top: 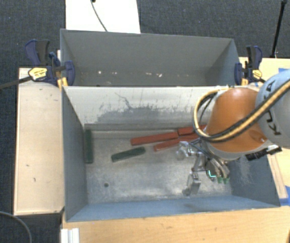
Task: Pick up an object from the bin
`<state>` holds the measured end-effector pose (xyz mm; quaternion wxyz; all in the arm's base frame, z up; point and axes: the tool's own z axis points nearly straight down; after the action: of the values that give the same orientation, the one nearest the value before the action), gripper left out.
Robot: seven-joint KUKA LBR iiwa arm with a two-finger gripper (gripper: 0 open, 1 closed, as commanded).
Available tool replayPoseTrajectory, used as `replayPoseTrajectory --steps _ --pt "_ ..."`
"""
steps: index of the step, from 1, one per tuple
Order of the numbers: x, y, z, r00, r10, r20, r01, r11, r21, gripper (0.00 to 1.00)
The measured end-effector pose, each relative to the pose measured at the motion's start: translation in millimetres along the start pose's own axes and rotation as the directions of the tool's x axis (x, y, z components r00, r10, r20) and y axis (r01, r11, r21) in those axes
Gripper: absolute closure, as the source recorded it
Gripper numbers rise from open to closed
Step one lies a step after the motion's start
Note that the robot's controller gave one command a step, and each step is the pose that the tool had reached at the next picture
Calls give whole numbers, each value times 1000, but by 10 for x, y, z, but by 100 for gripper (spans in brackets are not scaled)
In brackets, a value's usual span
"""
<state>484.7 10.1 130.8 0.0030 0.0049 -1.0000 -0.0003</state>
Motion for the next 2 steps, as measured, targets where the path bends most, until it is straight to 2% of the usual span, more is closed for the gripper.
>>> replayPoseTrajectory --steps 1,2 --pt "-1113 -42 613 994 -108 13 108 994 2 0" --pt "-1038 520 274 989 -146 14 146 989 -1 0"
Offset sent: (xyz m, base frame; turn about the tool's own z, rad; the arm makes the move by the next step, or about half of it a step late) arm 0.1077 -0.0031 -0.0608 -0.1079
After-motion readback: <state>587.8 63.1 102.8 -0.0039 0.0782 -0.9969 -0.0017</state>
